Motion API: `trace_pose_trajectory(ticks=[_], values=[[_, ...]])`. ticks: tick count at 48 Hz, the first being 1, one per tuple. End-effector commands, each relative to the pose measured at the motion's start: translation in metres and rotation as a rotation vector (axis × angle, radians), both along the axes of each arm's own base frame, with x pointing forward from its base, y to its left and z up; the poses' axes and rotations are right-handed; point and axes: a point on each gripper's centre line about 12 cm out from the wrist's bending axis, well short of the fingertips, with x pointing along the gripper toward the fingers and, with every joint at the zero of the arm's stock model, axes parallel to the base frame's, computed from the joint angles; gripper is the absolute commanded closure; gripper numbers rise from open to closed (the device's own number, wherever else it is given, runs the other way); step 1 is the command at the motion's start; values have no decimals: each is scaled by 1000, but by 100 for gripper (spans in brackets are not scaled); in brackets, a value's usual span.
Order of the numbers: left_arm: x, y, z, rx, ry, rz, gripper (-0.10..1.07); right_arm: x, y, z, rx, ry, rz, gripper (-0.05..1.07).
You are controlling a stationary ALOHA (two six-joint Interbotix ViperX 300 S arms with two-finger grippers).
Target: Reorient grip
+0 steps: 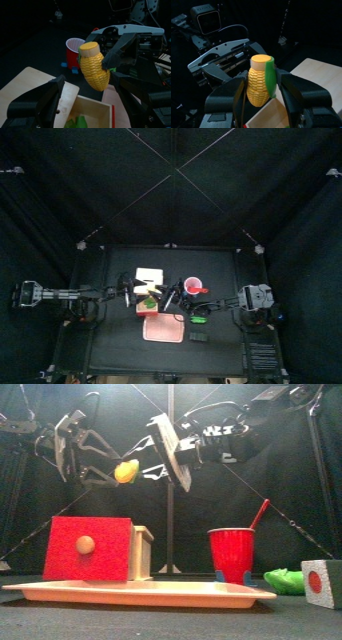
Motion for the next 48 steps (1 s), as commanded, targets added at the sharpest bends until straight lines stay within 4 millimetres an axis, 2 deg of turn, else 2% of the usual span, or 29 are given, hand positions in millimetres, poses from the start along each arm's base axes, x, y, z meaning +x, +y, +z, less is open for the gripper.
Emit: trace_pose_trajectory(ticks=[1, 16, 32, 39, 48], values=[[7, -1, 10, 9, -31, -8, -6, 2, -1, 19, -1, -55, -7, 43], [15, 2, 7, -14, -23, 13, -6, 6, -1, 21, 2, -64, -10, 43], [14, 10, 5, -49, -32, 59, -5, 6, -2, 18, 5, -57, -15, 43], [13, 9, 4, -48, -29, 55, 0, 6, -2, 18, 5, -57, -12, 43], [14, 8, 5, -44, -30, 50, 15, 7, -1, 15, -1, -51, -8, 43]])
